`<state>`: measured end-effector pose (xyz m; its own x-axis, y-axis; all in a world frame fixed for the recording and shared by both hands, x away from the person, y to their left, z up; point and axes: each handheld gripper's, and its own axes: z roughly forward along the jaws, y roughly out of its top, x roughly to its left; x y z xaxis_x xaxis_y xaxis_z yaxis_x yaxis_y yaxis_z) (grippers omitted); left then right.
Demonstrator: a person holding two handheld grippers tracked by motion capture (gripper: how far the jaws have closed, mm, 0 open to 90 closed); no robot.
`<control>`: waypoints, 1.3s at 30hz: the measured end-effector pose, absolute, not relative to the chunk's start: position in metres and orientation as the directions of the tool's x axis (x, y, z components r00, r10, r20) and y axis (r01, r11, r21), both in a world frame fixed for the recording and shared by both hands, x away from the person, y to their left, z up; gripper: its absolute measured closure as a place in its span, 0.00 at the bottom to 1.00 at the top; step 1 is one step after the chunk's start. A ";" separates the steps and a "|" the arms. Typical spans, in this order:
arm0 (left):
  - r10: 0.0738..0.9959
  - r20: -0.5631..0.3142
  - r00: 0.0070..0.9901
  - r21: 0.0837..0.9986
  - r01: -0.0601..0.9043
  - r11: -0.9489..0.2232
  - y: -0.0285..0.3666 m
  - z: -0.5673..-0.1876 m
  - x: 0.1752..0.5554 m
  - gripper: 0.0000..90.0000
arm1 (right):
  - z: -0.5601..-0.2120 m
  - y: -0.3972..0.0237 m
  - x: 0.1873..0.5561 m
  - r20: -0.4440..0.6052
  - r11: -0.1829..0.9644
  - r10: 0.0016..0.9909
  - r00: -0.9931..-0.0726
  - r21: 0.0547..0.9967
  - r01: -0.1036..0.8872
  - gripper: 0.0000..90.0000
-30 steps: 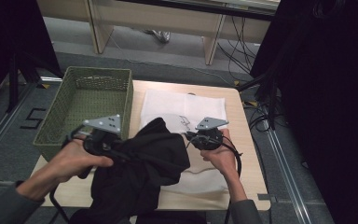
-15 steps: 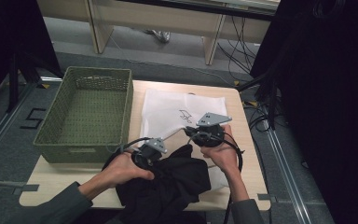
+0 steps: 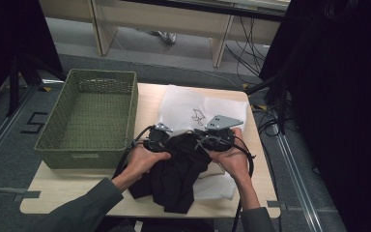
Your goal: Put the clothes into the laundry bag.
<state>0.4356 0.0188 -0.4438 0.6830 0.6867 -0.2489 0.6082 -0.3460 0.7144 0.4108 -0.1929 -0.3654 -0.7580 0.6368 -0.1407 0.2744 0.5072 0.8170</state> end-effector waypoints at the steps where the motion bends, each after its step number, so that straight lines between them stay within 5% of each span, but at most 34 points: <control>1: 0.694 -0.230 0.682 0.715 0.602 -0.355 0.017 -0.448 0.436 0.51 | -0.367 -0.193 0.411 -0.131 0.512 0.636 -0.761 0.809 0.289 0.97; 7: 0.698 -0.181 0.693 0.720 0.577 -0.386 0.010 -0.449 0.425 0.26 | -0.380 -0.197 0.414 -0.123 0.530 0.631 -0.766 0.789 0.311 0.97; 12: 0.658 -0.158 0.737 0.713 0.546 -0.440 0.026 -0.433 0.407 0.18 | -0.382 -0.199 0.412 -0.128 0.530 0.639 -0.759 0.788 0.313 0.97; 25: 0.562 -0.108 0.820 0.763 0.431 -0.482 0.059 -0.395 0.369 0.16 | -0.384 -0.197 0.411 -0.117 0.536 0.634 -0.764 0.779 0.325 0.97; 33: 0.551 -0.073 0.831 0.654 0.457 -0.603 0.072 -0.443 0.356 0.16 | -0.384 -0.197 0.411 -0.116 0.532 0.638 -0.762 0.781 0.326 0.97; 34: 0.536 -0.077 0.841 0.655 0.448 -0.608 0.067 -0.449 0.357 0.20 | -0.384 -0.195 0.410 -0.125 0.539 0.633 -0.764 0.779 0.320 0.97; 39: 0.523 0.033 0.852 0.672 0.369 -0.643 0.041 -0.460 0.373 0.80 | -0.385 -0.191 0.410 -0.137 0.551 0.614 -0.778 0.779 0.298 0.97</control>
